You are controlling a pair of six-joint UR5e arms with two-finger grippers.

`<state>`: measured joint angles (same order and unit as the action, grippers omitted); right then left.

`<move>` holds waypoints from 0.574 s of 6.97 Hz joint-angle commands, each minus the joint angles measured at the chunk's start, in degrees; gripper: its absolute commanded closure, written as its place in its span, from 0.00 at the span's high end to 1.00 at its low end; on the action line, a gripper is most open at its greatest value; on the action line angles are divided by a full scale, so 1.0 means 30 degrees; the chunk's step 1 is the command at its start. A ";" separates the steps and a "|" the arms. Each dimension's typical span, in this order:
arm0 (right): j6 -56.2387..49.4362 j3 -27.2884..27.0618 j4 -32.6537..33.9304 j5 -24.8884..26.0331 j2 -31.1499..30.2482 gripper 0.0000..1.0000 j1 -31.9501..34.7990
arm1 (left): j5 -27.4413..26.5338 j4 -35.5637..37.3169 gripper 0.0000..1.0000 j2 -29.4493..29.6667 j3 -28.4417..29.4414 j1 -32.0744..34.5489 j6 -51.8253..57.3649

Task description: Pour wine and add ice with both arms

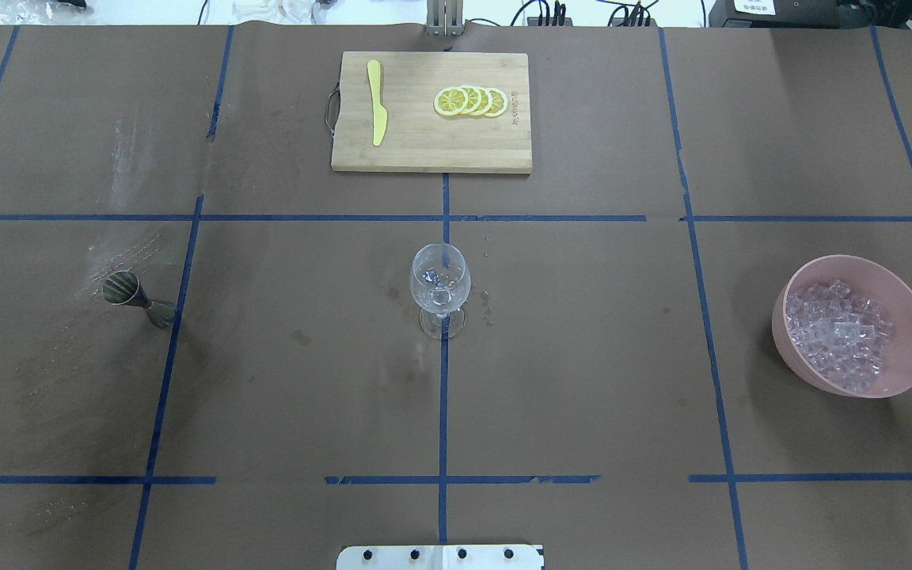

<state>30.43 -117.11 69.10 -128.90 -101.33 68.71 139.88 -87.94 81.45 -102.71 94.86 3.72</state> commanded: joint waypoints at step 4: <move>0.7490 0.1743 -0.7038 0.6891 -0.1937 0.98 -0.7014 | 0.0043 -0.0041 1.00 0.0124 -0.0276 -0.0010 -0.0272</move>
<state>50.20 -112.46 49.11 -112.30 -106.79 51.28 139.98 -88.06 81.69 -103.52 94.84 2.91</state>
